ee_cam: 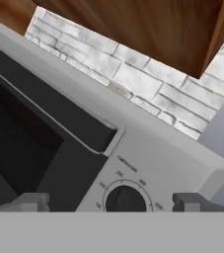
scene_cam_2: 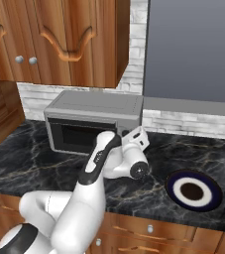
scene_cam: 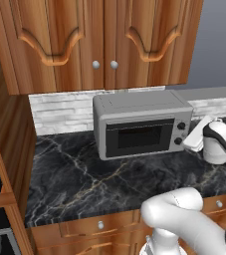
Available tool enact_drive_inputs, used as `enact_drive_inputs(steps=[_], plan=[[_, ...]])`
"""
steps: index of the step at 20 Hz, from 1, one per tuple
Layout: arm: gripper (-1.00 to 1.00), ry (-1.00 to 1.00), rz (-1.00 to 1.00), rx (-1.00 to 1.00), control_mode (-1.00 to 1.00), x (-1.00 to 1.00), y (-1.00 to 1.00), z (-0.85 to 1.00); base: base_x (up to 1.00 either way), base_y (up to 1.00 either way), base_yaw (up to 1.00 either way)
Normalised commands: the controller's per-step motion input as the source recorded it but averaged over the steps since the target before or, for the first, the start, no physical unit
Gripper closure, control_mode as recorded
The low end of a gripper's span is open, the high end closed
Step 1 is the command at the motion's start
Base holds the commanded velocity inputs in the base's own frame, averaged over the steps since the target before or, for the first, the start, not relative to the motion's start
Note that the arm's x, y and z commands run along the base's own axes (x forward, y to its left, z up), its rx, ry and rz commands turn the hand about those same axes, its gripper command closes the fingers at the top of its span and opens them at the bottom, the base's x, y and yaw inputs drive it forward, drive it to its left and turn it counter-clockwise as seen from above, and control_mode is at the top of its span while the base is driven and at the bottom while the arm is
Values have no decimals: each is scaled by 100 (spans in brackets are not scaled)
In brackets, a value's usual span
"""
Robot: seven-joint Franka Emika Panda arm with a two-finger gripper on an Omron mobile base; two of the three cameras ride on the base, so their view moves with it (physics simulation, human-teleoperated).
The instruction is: Pull the toaster oven rack outwards. Pick up the baguette from the plate and place it on the toaster oven rack. Close the toaster oven door fully and set the temperature to the lowest setting.
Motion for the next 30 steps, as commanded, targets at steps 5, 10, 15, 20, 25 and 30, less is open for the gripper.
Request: enact_drive_inputs(steps=[5, 10, 15, 20, 25, 30], plan=[[-100, 0, 0, 0, -100, 10, 0, -16, 0, 0, 0], [-100, 0, 0, 0, -100, 16, 0, -4, 0, 0, 0], [-100, 0, 0, 0, -100, 15, 0, -10, 0, 0, 0], [-100, 0, 0, 0, -100, 17, 0, -5, 0, 0, 0], [-100, 0, 0, 0, -100, 20, 0, -5, 0, 0, 0], [-100, 0, 0, 0, -100, 15, 0, -16, 0, 0, 0]])
